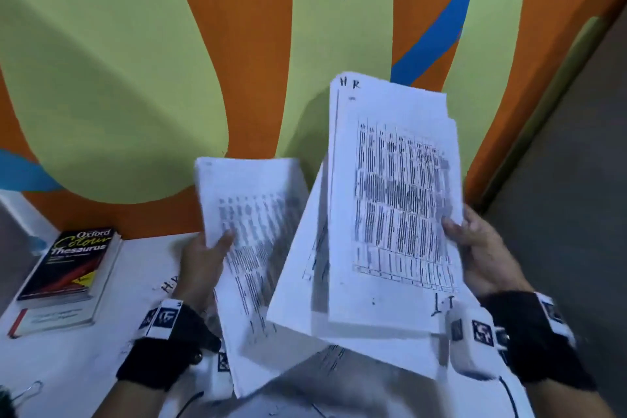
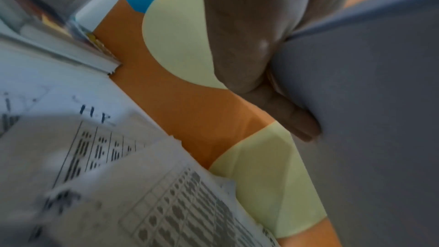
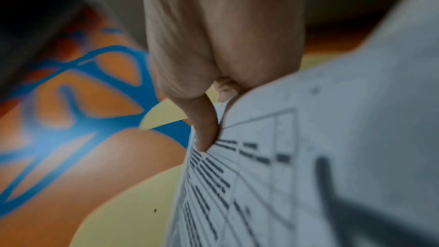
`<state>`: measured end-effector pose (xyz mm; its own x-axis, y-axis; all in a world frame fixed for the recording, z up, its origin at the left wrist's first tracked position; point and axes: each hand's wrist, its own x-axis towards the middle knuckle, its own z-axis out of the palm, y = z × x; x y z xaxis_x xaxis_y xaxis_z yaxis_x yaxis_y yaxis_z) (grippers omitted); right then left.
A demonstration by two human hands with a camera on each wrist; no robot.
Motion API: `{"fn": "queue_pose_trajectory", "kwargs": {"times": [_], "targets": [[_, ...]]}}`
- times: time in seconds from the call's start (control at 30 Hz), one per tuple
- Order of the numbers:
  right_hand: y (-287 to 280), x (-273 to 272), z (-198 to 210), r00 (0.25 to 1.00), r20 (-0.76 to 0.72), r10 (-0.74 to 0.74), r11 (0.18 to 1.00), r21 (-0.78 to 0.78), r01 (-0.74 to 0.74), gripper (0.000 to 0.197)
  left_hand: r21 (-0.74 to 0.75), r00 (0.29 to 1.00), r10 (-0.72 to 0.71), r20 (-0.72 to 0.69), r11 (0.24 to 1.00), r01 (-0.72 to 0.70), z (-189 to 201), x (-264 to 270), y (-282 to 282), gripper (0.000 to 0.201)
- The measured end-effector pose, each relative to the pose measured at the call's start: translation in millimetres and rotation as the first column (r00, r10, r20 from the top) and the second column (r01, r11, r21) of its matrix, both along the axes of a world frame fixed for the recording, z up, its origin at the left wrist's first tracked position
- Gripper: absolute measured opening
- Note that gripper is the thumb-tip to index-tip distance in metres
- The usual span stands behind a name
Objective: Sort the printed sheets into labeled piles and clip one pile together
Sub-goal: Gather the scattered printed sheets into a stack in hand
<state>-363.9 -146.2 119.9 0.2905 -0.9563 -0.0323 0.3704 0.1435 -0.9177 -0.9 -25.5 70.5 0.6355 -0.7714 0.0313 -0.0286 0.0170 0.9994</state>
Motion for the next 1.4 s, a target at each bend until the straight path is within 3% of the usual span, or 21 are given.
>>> {"fn": "queue_pose_trajectory", "kwargs": {"times": [0.07,0.13,0.3,0.4,0.47,0.53,0.57,0.67,0.73,0.8,0.83,0.9,0.93,1.0,1.1,1.2,1.3,1.4], "targets": [[-3.3,14.8,-14.5,0.992,0.023,0.121,0.987,0.105,-0.123,0.06,0.073,0.991,-0.121,-0.056,0.99,0.125,-6.0,-9.3,1.9,0.015],[-1.7,33.2,-31.8,0.981,-0.074,0.177,0.974,0.158,-0.164,0.049,0.115,0.973,-0.204,-0.111,0.97,0.216,-7.3,-19.4,6.3,0.011],[3.2,64.2,-68.4,0.908,-0.388,0.159,0.98,0.177,-0.096,0.028,0.088,0.918,-0.321,-0.234,0.933,0.349,7.7,-38.4,20.8,0.02],[11.5,73.0,-72.0,0.817,-0.541,0.202,0.978,0.148,-0.144,0.01,0.093,0.886,-0.357,-0.295,0.912,0.399,6.8,-38.0,23.3,0.035],[14.3,76.7,-72.2,0.754,-0.622,0.209,0.978,0.116,-0.175,0.016,0.048,0.853,-0.334,-0.401,0.922,0.384,1.6,-35.4,23.3,0.034],[17.0,82.8,-67.6,0.759,-0.627,0.175,0.984,0.076,-0.163,0.025,-0.001,0.795,-0.327,-0.512,0.925,0.38,0.0,-32.3,23.4,0.043],[17.4,87.9,-64.8,0.786,-0.604,0.134,0.99,0.046,-0.133,0.032,-0.016,0.816,-0.345,-0.464,0.924,0.382,-1.7,-31.8,21.5,0.046],[20.2,104.0,-45.5,0.797,-0.598,-0.084,0.968,-0.237,-0.076,0.04,-0.022,0.952,-0.304,-0.035,0.953,0.303,8.0,-33.7,15.9,0.02],[25.1,114.1,-25.7,0.779,-0.578,-0.243,0.897,-0.44,-0.046,0.026,-0.066,0.958,-0.226,0.175,0.968,0.24,20.0,-32.5,11.0,0.016],[29.4,120.7,-9.3,0.782,-0.51,-0.358,0.811,-0.584,-0.01,0.035,-0.129,0.95,-0.156,0.269,0.972,0.196,30.9,-26.2,7.0,0.01],[30.4,123.0,-4.0,0.8,-0.479,-0.362,0.8,-0.6,0.003,0.039,-0.156,0.956,-0.116,0.269,0.974,0.162,35.0,-22.9,6.4,0.013],[28.9,127.0,0.8,0.837,-0.433,-0.335,0.804,-0.594,0.014,0.041,-0.155,0.971,-0.069,0.229,0.982,0.106,40.5,-18.2,5.6,0.046],[28.2,127.9,1.7,0.855,-0.422,-0.302,0.823,-0.567,0.011,0.041,-0.179,0.982,-0.061,0.178,0.979,0.093,43.0,-19.3,5.9,0.048],[26.5,129.8,3.2,0.907,-0.359,-0.222,0.854,-0.52,0.003,0.051,-0.219,0.99,-0.047,0.13,0.973,0.075,45.2,-25.2,7.1,0.027],[27.5,133.1,3.0,0.924,-0.325,-0.202,0.85,-0.527,0.001,0.087,-0.274,0.996,-0.05,0.069,0.959,0.067,39.9,-27.9,4.5,0.05],[27.4,140.2,2.8,0.927,-0.309,-0.214,0.832,-0.555,0.007,0.079,-0.279,0.991,0.022,0.131,0.96,0.015,47.1,-30.1,5.2,0.039],[31.9,146.5,13.2,0.921,-0.295,-0.256,0.774,-0.633,0.012,0.07,-0.319,0.988,0.059,0.146,0.948,-0.009,54.2,-29.8,2.2,0.047],[33.8,150.9,33.1,0.891,-0.264,-0.371,0.639,-0.769,0.038,0.08,-0.36,0.985,0.094,0.142,0.932,-0.037,63.0,-28.0,1.1,0.046]]}}
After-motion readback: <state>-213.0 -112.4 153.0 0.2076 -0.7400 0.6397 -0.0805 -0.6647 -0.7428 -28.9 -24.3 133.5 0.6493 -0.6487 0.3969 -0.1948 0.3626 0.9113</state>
